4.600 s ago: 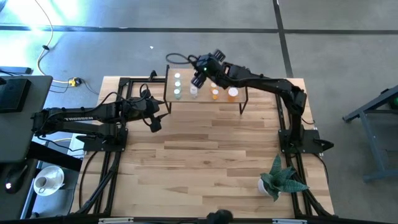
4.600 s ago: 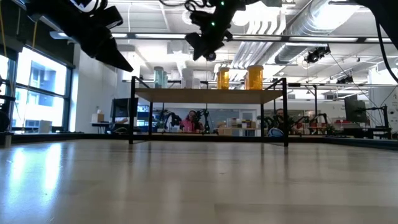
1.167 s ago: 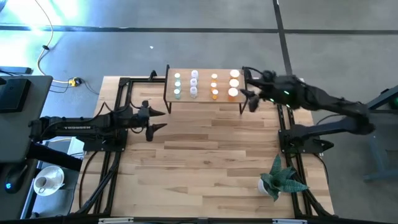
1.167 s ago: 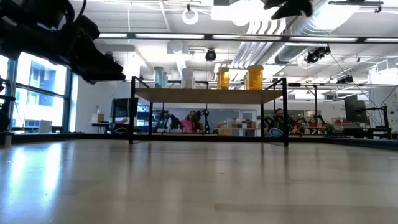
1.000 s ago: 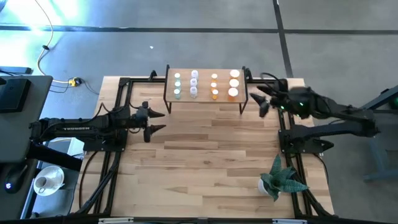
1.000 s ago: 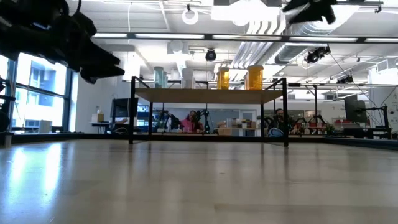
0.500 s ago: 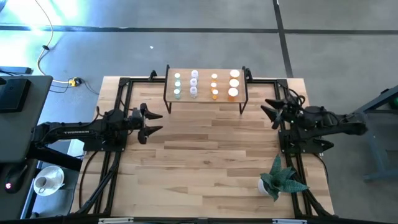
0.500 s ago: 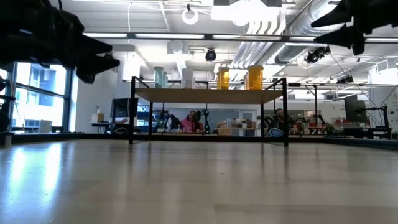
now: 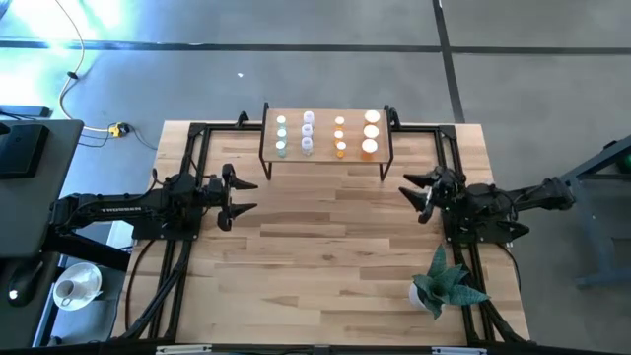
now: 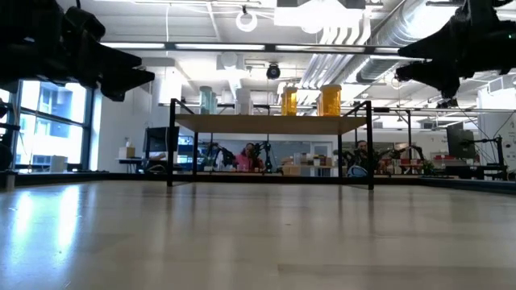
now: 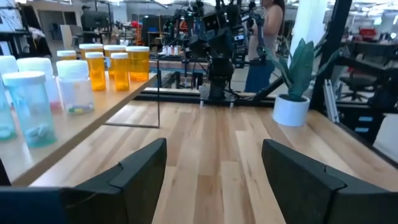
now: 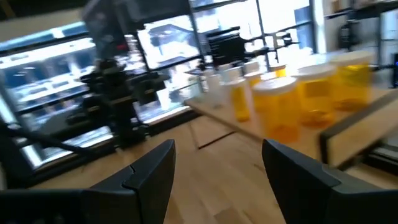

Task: Pick and place medicine bottles onto shelf by color
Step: Return to Home Position

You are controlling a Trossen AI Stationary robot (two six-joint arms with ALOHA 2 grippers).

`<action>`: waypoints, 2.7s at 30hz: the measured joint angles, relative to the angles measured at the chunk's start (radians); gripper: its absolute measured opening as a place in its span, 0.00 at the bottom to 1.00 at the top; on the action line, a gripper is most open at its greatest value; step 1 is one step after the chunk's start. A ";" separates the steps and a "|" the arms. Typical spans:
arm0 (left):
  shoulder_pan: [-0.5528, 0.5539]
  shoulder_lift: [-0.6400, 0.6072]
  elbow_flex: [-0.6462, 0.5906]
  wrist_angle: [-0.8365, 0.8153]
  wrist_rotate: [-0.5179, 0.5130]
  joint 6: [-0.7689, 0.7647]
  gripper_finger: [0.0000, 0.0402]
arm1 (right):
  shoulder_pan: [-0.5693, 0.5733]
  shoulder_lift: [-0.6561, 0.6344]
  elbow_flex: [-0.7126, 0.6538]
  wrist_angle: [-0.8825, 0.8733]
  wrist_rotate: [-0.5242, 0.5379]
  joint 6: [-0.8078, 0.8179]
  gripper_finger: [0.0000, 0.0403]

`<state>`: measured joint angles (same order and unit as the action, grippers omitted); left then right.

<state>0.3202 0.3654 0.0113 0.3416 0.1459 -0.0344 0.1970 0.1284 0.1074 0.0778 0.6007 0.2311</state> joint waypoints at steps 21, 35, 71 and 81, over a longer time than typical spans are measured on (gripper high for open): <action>0.000 0.001 0.001 -0.009 -0.002 -0.015 0.63 | 0.009 0.001 -0.097 0.003 -0.121 0.045 0.58; 0.000 0.001 0.001 -0.009 -0.003 -0.015 0.63 | 0.009 0.009 -0.097 -0.008 -0.104 0.032 0.58; 0.000 0.001 0.001 -0.008 -0.003 -0.015 0.63 | 0.009 0.009 -0.097 -0.009 -0.103 0.026 0.58; 0.000 0.001 0.001 -0.008 -0.003 -0.015 0.63 | 0.008 0.009 -0.097 -0.009 -0.103 0.026 0.58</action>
<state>0.3206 0.3664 0.0124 0.3332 0.1429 -0.0490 0.2054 0.1371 0.0105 0.0689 0.4980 0.2569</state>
